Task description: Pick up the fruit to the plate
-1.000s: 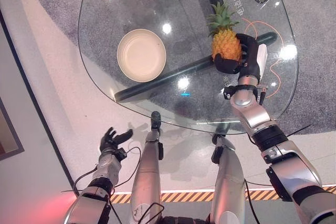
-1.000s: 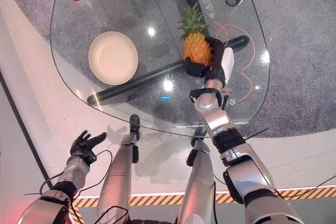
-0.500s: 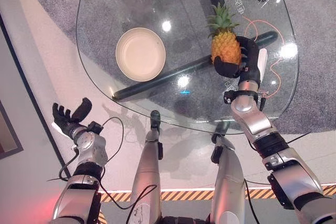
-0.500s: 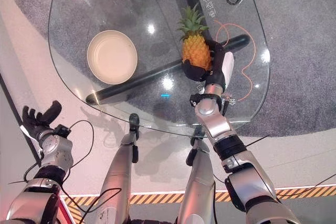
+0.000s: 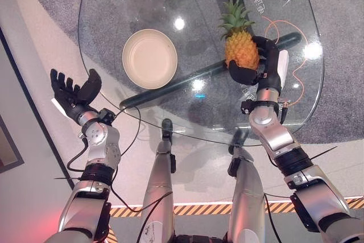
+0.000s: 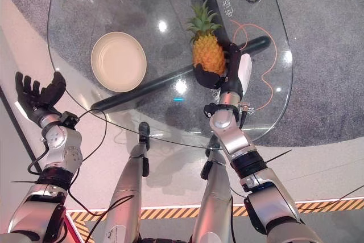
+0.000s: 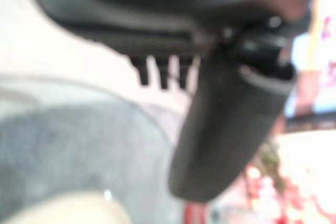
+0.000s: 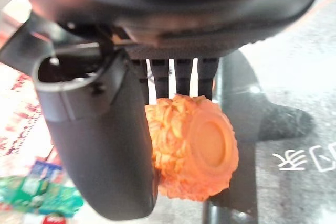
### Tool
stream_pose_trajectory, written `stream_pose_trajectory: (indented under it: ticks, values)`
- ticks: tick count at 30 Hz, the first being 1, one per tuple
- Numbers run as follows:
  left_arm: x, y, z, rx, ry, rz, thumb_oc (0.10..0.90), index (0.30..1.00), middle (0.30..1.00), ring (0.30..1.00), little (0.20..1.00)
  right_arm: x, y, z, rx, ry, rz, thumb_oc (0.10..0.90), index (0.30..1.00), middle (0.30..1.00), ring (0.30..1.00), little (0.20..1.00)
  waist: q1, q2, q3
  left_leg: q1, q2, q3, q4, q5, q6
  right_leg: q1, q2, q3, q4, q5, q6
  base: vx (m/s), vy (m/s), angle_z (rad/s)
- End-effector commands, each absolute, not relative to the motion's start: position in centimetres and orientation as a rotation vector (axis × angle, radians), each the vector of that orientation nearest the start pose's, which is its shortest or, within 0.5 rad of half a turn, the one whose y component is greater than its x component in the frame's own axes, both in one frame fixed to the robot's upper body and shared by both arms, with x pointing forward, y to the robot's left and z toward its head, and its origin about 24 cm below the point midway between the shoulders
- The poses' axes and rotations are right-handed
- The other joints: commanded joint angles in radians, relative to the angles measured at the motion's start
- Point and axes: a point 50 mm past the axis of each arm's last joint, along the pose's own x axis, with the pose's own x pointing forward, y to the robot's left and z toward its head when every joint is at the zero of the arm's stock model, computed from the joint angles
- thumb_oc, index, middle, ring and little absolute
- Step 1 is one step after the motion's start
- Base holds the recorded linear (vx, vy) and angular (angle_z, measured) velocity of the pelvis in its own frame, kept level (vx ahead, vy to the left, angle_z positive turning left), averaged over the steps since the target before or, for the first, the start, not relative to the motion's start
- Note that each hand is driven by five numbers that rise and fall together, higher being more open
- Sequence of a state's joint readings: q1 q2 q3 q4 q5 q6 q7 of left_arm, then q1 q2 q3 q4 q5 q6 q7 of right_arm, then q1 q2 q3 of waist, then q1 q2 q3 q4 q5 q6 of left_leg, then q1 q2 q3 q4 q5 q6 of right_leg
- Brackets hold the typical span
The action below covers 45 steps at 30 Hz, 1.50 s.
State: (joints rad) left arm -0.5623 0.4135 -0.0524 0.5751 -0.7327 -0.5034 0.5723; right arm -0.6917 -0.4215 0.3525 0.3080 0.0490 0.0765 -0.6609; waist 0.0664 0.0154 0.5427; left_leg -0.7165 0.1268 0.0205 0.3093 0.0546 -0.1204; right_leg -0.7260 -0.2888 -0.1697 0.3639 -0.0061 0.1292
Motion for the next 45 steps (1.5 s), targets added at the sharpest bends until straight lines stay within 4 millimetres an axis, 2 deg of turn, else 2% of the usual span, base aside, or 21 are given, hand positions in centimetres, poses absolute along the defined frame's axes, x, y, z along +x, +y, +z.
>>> stream_pose_trajectory:
  ticks: [1,8,12,14,23,27,32,45]
  values:
    - [32.5,26.2,16.8,-0.426,-0.665,0.58,0.8,0.9,0.9,0.9,0.9,33.0,-14.0,23.5,-0.333,-0.795,-0.321,0.1,0.3,0.3,0.3,0.2,-0.004,0.028,-0.023,-0.014,0.006,-0.014,0.013,0.006,0.042,0.006,-0.008,0.043,0.018,0.055,0.019,0.0,0.0,0.0]
    - [32.6,23.1,18.4,-0.482,-0.709,0.358,0.8,0.9,0.9,0.9,0.9,32.2,-12.8,24.0,-0.328,-0.855,-0.232,0.1,0.3,0.3,0.3,0.2,-0.008,0.03,-0.023,-0.012,0.004,-0.01,0.016,0.004,0.045,0.008,-0.011,0.045,0.018,0.059,0.022,0.0,0.0,0.0]
    - [32.9,21.9,19.0,-0.506,-0.706,0.287,0.8,0.9,0.9,0.9,0.9,32.1,-12.2,24.2,-0.326,-0.865,-0.194,0.1,0.3,0.3,0.3,0.2,-0.011,0.028,-0.023,-0.011,0.002,-0.009,0.019,0.003,0.047,0.009,-0.012,0.045,0.017,0.061,0.023,0.0,0.0,0.0]
    - [33.1,20.9,19.0,-0.542,-0.687,0.203,0.8,0.9,0.9,0.9,0.9,31.8,-11.8,24.4,-0.326,-0.884,-0.157,0.1,0.3,0.3,0.3,0.2,-0.015,0.026,-0.023,-0.006,0.002,-0.007,0.016,0.004,0.047,0.014,-0.013,0.045,0.011,0.065,0.025,0.0,0.0,0.0]
    - [33.7,19.0,18.7,-0.729,-0.625,0.012,0.8,0.9,0.9,0.9,0.9,31.3,-10.6,24.8,-0.345,-0.918,-0.051,0.1,0.3,0.3,0.3,0.2,-0.025,0.031,-0.023,0.003,0.001,0.0,0.014,0.005,0.045,0.02,-0.018,0.049,0.008,0.069,0.029,0.0,0.0,0.0]
    - [33.9,17.7,18.5,-0.835,-0.58,-0.129,0.8,0.9,0.9,0.9,0.9,30.7,-9.8,25.1,-0.363,-0.948,0.022,0.1,0.3,0.3,0.3,0.2,-0.028,0.034,-0.023,0.008,0.001,0.004,0.01,0.007,0.045,0.022,-0.021,0.047,0.005,0.071,0.031,0.0,0.0,0.0]
    - [33.8,16.2,18.6,-0.868,-0.543,-0.243,0.8,0.9,0.9,0.9,0.9,30.1,-9.0,25.3,-0.383,-0.974,0.091,0.1,0.3,0.3,0.3,0.2,-0.029,0.039,-0.023,0.015,-0.002,0.005,0.005,0.008,0.046,0.027,-0.025,0.046,0.001,0.074,0.033,0.0,0.0,0.0]
    - [33.7,15.2,19.0,-0.967,-0.529,-0.341,0.8,0.9,0.9,0.9,0.9,29.1,-7.1,25.4,-0.423,-1.0,0.25,0.1,0.3,0.3,0.3,0.2,-0.029,0.04,-0.023,0.016,-0.005,0.005,0.001,0.01,0.045,0.027,-0.028,0.045,-0.007,0.078,0.033,0.0,0.0,0.0]
